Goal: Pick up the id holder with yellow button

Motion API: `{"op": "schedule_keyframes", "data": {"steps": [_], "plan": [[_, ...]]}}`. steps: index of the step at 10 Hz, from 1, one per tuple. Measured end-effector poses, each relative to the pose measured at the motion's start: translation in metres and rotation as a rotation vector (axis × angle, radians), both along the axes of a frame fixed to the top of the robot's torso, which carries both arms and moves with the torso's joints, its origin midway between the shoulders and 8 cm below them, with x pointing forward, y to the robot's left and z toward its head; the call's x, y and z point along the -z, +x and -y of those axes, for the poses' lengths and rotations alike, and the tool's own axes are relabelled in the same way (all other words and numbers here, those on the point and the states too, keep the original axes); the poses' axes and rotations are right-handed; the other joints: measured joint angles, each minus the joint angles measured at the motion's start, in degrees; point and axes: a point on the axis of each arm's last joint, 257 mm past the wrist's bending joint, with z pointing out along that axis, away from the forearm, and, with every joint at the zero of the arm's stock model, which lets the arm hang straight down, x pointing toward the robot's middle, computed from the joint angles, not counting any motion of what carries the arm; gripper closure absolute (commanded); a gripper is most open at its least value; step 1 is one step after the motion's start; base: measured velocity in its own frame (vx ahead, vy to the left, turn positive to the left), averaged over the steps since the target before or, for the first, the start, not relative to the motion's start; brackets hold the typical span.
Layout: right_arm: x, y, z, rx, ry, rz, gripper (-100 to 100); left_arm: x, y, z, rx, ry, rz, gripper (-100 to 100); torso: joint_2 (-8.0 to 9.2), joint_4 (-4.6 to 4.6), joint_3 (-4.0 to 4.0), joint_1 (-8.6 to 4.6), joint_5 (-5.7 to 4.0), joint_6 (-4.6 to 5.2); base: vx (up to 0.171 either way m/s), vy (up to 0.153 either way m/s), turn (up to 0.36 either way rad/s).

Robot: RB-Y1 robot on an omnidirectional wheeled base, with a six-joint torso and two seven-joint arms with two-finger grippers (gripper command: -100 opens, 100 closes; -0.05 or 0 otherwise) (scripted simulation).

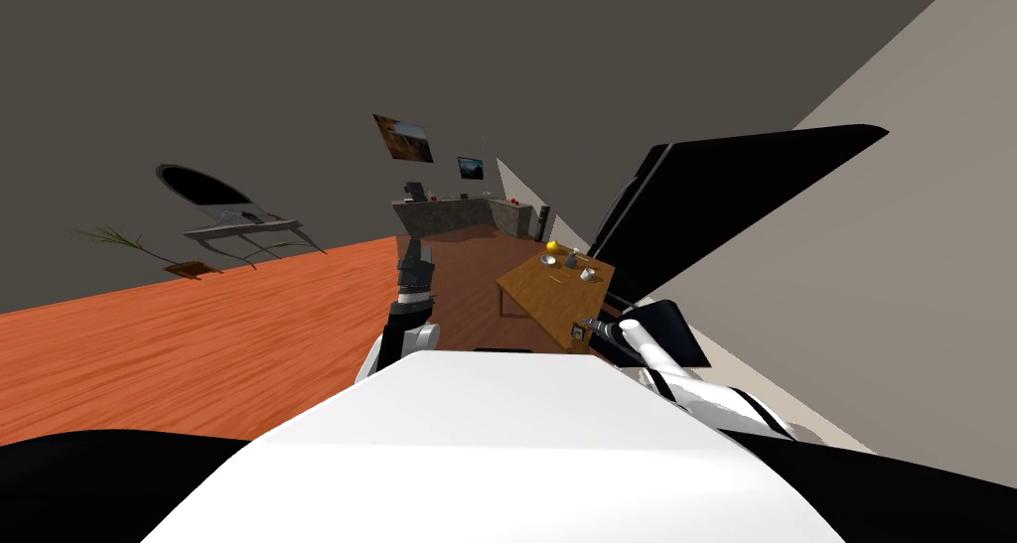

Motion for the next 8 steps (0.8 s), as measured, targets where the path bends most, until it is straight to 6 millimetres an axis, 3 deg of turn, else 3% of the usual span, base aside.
{"op": "schedule_keyframes", "data": {"steps": [2, 3, 4, 8], "plan": [[0.005, -0.008, -0.003, 0.031, 0.039, -0.019, -100, 0.0, 0.0, 0.0, 0.0, 0.0, 0.0, 0, 0.0, 0.0, 0.0, -0.01, 0.0, 0.0, 0.016, 0.001, 0.018], [0.006, -0.009, -0.003, 0.031, 0.041, -0.02, 0, 0.0, 0.0, 0.0, 0.0, 0.0, 0.0, 0, 0.04, 0.01, 0.02, -0.02, 0.0, 0.01, 0.0, 0.0, 0.0], [0.006, -0.009, -0.003, 0.031, 0.041, -0.02, -100, 0.0, 0.0, 0.0, 0.0, 0.0, 0.0, 0, 0.07, 0.01, 0.04, -0.02, 0.0, 0.01, 0.059, -0.02, 0.018], [0.019, -0.033, -0.013, 0.028, 0.06, -0.021, -100, 0.0, 0.0, 0.0, 0.0, 0.0, 0.0, 0, -0.21, -0.04, -0.12, -0.1, -0.02, 0.01, 0.08, -0.016, 0.01]]}}
